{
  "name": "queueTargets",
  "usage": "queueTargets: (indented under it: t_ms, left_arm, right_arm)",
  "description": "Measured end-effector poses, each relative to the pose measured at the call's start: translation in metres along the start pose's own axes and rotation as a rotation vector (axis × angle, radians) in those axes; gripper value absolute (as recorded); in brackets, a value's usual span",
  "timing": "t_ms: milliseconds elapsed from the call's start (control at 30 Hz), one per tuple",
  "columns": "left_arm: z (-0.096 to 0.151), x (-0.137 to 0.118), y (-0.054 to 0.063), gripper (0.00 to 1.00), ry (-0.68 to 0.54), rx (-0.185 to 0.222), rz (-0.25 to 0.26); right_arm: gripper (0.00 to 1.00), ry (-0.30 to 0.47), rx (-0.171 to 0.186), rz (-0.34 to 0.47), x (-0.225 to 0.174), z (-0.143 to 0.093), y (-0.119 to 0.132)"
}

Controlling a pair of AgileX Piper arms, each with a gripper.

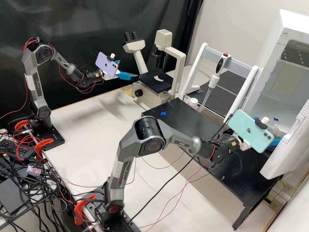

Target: Move the petri dish to the incubator

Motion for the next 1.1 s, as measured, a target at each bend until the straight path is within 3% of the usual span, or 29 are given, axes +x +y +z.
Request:
queueTargets:
  t_ms: [233,400,533,733,833,967,1100]
  left_arm:
    - [0.000,0.000,0.000,1.00,0.000,0.000,0.000]
    - [0.000,0.000,0.000,1.00,0.000,0.000,0.000]
    - [0.000,0.000,0.000,1.00,0.000,0.000,0.000]
    - [0.000,0.000,0.000,1.00,0.000,0.000,0.000]
    - [0.000,0.000,0.000,1.00,0.000,0.000,0.000]
    - [0.000,0.000,0.000,1.00,0.000,0.000,0.000]
    - [0.000,0.000,0.000,1.00,0.000,0.000,0.000]
  right_arm:
    - [0.00,-0.029,0.014,0.008,0.043,-0.022,0.013]
    - [0.00,-0.051,-0.048,0.003,0.074,-0.039,0.014]
    - [0.00,-0.067,-0.064,0.015,0.095,-0.050,0.012]
    - [0.00,-0.121,-0.026,0.019,0.125,-0.056,0.003]
    - [0.00,-0.162,-0.027,-0.019,0.135,-0.053,-0.002]
    - [0.00,-0.169,-0.001,-0.085,0.147,-0.053,-0.006]
    - [0.00,-0.179,-0.001,-0.162,0.158,-0.045,-0.027]
